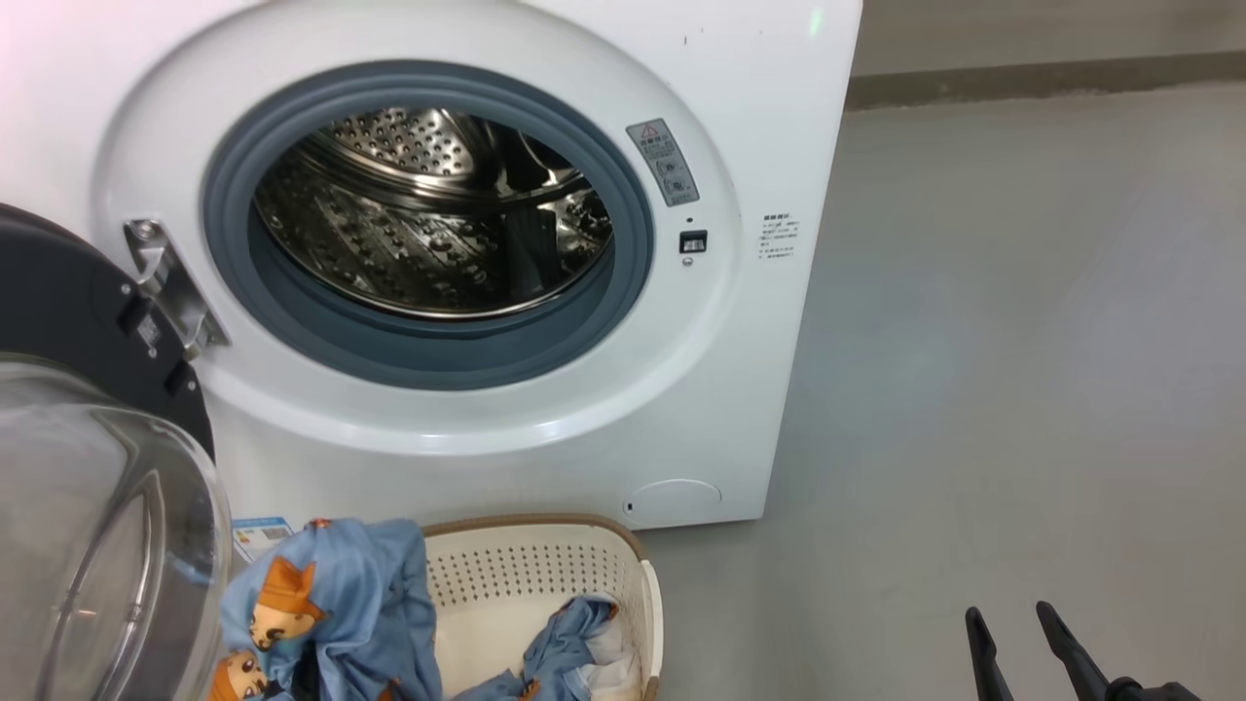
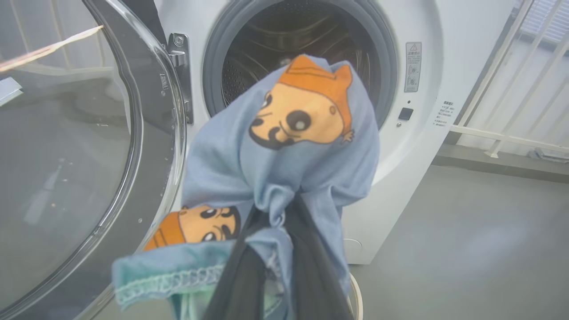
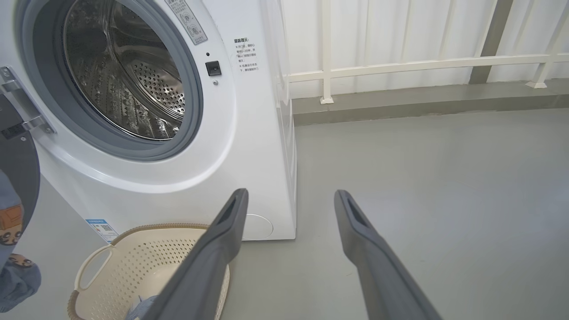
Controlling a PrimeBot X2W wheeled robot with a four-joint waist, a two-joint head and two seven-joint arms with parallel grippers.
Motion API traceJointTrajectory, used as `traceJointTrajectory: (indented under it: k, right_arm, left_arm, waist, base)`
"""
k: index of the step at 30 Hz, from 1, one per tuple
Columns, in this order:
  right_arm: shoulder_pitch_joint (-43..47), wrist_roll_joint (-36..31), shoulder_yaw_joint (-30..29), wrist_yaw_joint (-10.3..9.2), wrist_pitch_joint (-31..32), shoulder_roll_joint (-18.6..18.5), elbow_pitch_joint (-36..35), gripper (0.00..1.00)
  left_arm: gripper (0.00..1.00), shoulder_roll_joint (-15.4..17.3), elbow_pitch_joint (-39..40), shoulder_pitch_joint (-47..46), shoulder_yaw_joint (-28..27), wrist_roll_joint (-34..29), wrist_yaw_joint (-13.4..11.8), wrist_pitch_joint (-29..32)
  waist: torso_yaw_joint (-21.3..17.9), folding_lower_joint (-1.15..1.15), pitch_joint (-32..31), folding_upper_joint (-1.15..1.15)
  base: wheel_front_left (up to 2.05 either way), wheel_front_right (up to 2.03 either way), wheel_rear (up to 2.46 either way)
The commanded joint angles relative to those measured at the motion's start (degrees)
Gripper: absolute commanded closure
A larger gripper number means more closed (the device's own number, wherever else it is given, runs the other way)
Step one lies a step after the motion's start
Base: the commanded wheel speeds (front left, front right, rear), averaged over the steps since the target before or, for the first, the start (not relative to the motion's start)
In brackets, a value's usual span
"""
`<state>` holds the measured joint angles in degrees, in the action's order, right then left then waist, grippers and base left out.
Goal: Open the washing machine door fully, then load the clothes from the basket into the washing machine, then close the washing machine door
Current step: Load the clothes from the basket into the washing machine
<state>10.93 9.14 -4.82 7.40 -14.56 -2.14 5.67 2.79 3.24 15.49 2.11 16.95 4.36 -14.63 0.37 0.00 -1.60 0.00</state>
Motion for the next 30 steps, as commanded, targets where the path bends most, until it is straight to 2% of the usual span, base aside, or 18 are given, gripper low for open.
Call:
traceJointTrajectory:
  k: [1, 30]
  right_arm:
    - [-0.47, -0.81, 0.78, 0.09, -0.44, -0.74, -0.98, 0.00]
    - [-0.67, -0.37, 1.51, 0.09, -0.44, -0.74, -0.38, 0.00]
  left_arm:
    - [1.00, 0.10, 2.08, -0.87, -1.43, 0.00, -0.47, -0.37]
    - [1.00, 0.10, 2.39, -0.81, -2.07, 0.35, -0.55, -0.37]
  waist:
    - [0.16, 0.00, -0.68, 0.00]
    - [-1.01, 0.00, -0.06, 0.00]
  base:
    - [0.00, 0.00, 0.00]
    - [0.00, 0.00, 0.00]
